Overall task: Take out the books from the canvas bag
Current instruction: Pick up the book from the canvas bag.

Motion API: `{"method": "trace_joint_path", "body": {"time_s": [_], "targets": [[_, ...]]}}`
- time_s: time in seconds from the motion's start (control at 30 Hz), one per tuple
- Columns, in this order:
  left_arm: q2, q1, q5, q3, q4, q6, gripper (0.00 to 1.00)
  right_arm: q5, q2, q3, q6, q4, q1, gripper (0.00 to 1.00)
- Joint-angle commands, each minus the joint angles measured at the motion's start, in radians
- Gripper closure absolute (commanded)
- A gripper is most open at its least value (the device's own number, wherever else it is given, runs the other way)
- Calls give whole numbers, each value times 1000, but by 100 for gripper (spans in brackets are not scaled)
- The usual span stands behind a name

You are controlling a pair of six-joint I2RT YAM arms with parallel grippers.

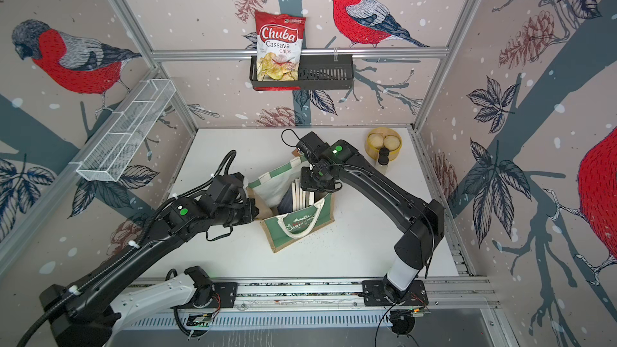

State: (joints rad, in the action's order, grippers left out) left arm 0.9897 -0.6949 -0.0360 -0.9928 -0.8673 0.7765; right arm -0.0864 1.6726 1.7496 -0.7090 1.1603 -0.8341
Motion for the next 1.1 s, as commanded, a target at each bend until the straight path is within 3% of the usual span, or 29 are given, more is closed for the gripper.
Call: {"method": "trace_joint_path", "body": {"time_s": [0.0,0.2,0.33,0.5,0.7,0.9,1.07], "targets": [[-8,2,135,-47,-118,-13,100,1,-11,68,17,5,2,94],[-43,43,208,-90,-193,-12,100,-32,-4,164,34,7,1,94],[-78,104,134,-47,-158,-43,100,-52,6,204,37,1,0,94],[-116,129,122,-11,-148,-34,100,-64,4,284,40,-2,5,94],[-138,140,106,29,-139,-33,100,-141,-45,390,17,-32,120,94],[-139,140,111,29,-137,-31,100,-220,-186,267,-14,-118,330,94],[-138,141,140,8,-161,-30,100,-267,-333,0,-33,-245,462,94]]}}
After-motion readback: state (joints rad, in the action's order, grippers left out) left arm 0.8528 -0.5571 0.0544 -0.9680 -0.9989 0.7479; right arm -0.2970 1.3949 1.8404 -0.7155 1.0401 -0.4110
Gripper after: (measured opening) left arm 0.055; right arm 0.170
